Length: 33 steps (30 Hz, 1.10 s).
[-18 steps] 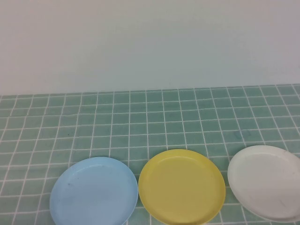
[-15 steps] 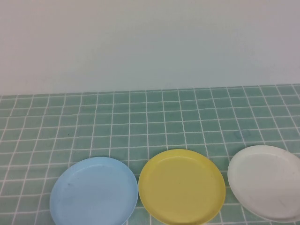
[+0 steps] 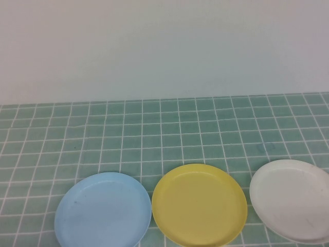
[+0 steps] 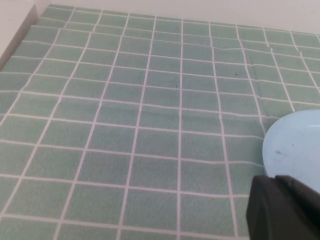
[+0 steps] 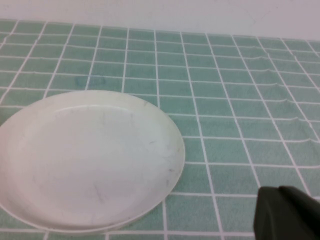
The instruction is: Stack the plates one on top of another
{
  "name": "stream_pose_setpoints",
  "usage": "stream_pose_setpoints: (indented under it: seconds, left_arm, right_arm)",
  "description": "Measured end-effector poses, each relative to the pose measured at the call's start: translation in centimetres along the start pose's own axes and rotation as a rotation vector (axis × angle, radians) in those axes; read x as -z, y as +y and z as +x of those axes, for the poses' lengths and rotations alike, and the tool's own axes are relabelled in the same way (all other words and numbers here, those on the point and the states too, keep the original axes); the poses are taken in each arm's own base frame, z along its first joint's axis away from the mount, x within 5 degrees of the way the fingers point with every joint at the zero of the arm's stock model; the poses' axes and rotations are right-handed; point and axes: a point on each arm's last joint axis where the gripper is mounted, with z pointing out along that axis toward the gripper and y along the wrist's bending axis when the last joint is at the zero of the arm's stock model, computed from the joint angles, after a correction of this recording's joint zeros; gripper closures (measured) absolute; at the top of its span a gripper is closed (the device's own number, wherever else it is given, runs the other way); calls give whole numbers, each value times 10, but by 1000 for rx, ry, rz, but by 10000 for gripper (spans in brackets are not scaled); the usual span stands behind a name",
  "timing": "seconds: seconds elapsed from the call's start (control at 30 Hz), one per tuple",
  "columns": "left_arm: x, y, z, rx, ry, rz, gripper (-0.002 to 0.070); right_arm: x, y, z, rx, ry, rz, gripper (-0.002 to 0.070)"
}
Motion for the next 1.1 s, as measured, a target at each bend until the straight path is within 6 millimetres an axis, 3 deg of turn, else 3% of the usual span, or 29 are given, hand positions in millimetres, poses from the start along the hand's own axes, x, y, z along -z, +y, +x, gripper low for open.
stream_pose_setpoints:
  seconds: [0.93, 1.1]
  left_arm:
    - [0, 0, 0, -8, -1, -3, 675]
    - [0, -2, -3, 92, -33, 25, 675]
  right_arm:
    - [0, 0, 0, -18, 0, 0, 678]
    - [0, 0, 0, -18, 0, 0, 678]
